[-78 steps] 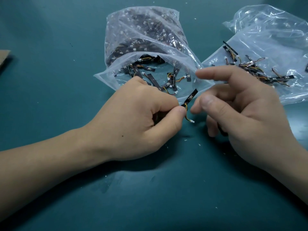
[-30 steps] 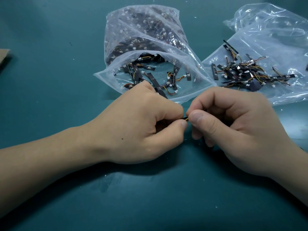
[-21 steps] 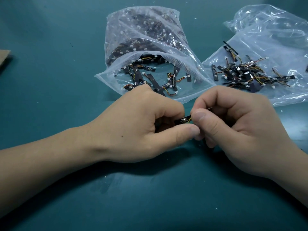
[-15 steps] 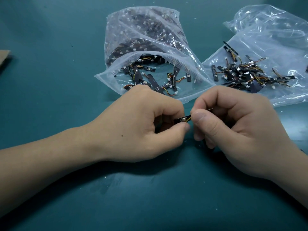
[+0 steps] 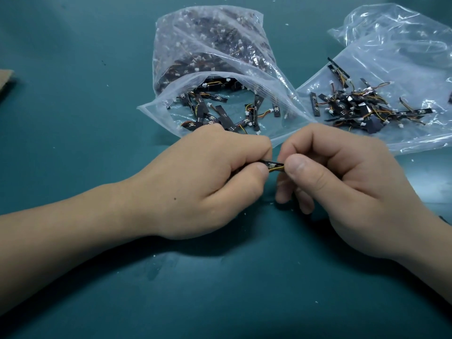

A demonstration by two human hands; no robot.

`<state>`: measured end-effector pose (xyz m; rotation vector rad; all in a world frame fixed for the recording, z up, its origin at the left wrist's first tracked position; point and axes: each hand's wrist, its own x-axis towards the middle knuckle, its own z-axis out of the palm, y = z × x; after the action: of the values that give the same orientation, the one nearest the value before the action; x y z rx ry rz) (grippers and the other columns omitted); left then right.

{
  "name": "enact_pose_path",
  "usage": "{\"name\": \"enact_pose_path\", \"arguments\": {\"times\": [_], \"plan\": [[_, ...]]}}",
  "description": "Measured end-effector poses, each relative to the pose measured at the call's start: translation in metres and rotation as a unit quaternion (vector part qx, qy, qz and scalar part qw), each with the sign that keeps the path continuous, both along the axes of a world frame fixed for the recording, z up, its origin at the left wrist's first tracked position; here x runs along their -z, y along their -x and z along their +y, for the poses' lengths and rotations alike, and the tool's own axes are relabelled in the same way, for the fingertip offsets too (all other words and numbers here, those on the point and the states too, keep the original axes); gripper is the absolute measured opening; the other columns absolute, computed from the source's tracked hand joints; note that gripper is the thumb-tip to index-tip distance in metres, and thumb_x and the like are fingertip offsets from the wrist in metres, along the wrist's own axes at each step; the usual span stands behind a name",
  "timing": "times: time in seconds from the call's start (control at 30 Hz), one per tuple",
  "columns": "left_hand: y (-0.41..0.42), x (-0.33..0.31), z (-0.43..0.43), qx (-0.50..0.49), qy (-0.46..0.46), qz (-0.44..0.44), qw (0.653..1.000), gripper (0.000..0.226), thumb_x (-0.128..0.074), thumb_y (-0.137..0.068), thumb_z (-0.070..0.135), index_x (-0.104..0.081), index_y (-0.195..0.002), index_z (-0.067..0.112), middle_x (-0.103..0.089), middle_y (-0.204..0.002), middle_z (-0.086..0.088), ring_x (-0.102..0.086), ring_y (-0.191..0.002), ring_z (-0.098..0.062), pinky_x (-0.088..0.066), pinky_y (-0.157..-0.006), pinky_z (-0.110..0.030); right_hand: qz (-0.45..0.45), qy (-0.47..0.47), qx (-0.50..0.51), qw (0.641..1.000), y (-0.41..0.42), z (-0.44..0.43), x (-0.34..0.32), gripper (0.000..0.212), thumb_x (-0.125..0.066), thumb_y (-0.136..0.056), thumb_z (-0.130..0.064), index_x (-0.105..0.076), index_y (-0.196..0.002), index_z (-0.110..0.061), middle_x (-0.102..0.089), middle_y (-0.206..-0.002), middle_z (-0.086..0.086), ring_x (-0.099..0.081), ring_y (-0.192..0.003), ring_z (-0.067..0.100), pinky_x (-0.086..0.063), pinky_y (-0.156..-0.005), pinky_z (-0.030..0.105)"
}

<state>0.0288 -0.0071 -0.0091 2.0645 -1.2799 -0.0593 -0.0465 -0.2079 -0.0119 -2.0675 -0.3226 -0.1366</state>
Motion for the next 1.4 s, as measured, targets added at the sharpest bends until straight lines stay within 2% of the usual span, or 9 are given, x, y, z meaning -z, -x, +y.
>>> {"name": "enact_pose_path", "arguments": {"times": [0.1, 0.2, 0.33, 0.6, 0.73, 0.87, 1.03, 1.17, 1.4], "plan": [[-0.0009, 0.0010, -0.0006, 0.003, -0.018, -0.002, 1.000, 0.024, -0.039, -0.096, 0.026, -0.047, -0.073, 0.020, -0.047, -0.059, 0.001, -0.047, -0.060, -0.020, -0.041, -0.065, -0.043, -0.010, 0.023, -0.017, 1.000, -0.0002, 0.0012, -0.0004, 0.016, -0.057, -0.098, -0.035, -0.065, -0.095, -0.022, -0.071, -0.071, -0.008, -0.064, -0.058, 0.011, -0.048, -0.055, 0.020], [-0.0006, 0.0012, -0.0006, 0.009, -0.015, 0.007, 1.000, 0.028, -0.039, -0.097, 0.027, -0.051, -0.073, 0.019, -0.051, -0.060, 0.002, -0.049, -0.061, -0.018, -0.044, -0.067, -0.043, -0.025, 0.050, -0.007, 0.998, -0.0005, 0.0012, -0.0007, 0.014, -0.058, -0.099, -0.033, -0.063, -0.088, -0.026, -0.070, -0.070, -0.009, -0.064, -0.058, 0.007, -0.044, -0.056, 0.012], [-0.0008, 0.0002, 0.0013, 0.000, 0.016, 0.031, 0.999, 0.035, -0.038, -0.098, 0.027, -0.060, -0.074, 0.014, -0.051, -0.060, 0.008, -0.053, -0.063, -0.017, -0.044, -0.066, -0.038, -0.018, 0.027, 0.008, 0.999, -0.0015, 0.0011, -0.0012, 0.017, -0.056, -0.100, -0.036, -0.061, -0.086, -0.027, -0.071, -0.069, -0.009, -0.063, -0.055, 0.010, -0.045, -0.055, 0.014], [-0.0015, -0.0016, -0.0004, 0.020, -0.019, 0.015, 0.999, 0.035, -0.039, -0.096, 0.033, -0.060, -0.076, 0.014, -0.051, -0.059, 0.001, -0.050, -0.058, -0.018, -0.045, -0.068, -0.046, -0.017, 0.035, 0.009, 0.999, -0.0011, -0.0003, -0.0002, 0.016, -0.059, -0.100, -0.028, -0.060, -0.084, -0.024, -0.070, -0.068, -0.010, -0.065, -0.058, 0.008, -0.044, -0.058, 0.010], [0.0008, 0.0013, -0.0027, -0.024, -0.005, -0.008, 1.000, 0.029, -0.056, -0.093, 0.035, -0.052, -0.069, 0.020, -0.045, -0.054, 0.006, -0.046, -0.055, -0.017, -0.046, -0.062, -0.041, 0.000, 0.023, 0.013, 1.000, -0.0024, 0.0010, -0.0005, 0.018, -0.057, -0.099, -0.036, -0.061, -0.085, -0.025, -0.070, -0.068, -0.009, -0.065, -0.057, 0.008, -0.043, -0.057, 0.011], [0.0012, 0.0016, -0.0029, -0.048, -0.010, -0.011, 0.999, 0.030, -0.054, -0.094, 0.026, -0.059, -0.068, 0.012, -0.049, -0.054, 0.002, -0.049, -0.057, -0.020, -0.043, -0.062, -0.040, 0.016, 0.013, 0.009, 1.000, -0.0033, 0.0014, -0.0016, 0.020, -0.054, -0.099, -0.039, -0.061, -0.084, -0.028, -0.071, -0.069, -0.008, -0.063, -0.055, 0.011, -0.044, -0.056, 0.015], [0.0037, -0.0008, -0.0025, -0.100, 0.041, 0.043, 0.993, 0.033, -0.054, -0.095, 0.023, -0.052, -0.064, 0.014, -0.045, -0.052, 0.001, -0.043, -0.052, -0.012, -0.032, -0.053, -0.017, 0.033, 0.022, 0.022, 0.999, -0.0045, 0.0014, -0.0004, 0.023, -0.057, -0.103, -0.038, -0.060, -0.082, -0.029, -0.070, -0.066, -0.007, -0.060, -0.050, 0.013, -0.043, -0.053, 0.014], [0.0057, -0.0009, -0.0024, -0.124, 0.052, 0.038, 0.990, 0.034, -0.057, -0.094, 0.021, -0.051, -0.061, 0.014, -0.043, -0.050, 0.002, -0.041, -0.050, -0.011, -0.029, -0.051, -0.016, 0.028, 0.036, 0.032, 0.998, -0.0047, 0.0041, -0.0004, 0.023, -0.058, -0.101, -0.035, -0.062, -0.079, -0.029, -0.070, -0.062, -0.010, -0.059, -0.047, 0.007, -0.040, -0.052, 0.008], [0.0078, -0.0004, -0.0011, -0.150, 0.060, 0.016, 0.987, 0.036, -0.059, -0.092, 0.021, -0.049, -0.058, 0.019, -0.037, -0.046, 0.009, -0.039, -0.047, -0.009, -0.026, -0.049, -0.013, 0.024, 0.010, 0.047, 0.999, -0.0039, 0.0044, 0.0020, 0.018, -0.065, -0.097, -0.037, -0.070, -0.082, -0.028, -0.070, -0.059, -0.008, -0.056, -0.043, 0.007, -0.041, -0.049, 0.010]]}}
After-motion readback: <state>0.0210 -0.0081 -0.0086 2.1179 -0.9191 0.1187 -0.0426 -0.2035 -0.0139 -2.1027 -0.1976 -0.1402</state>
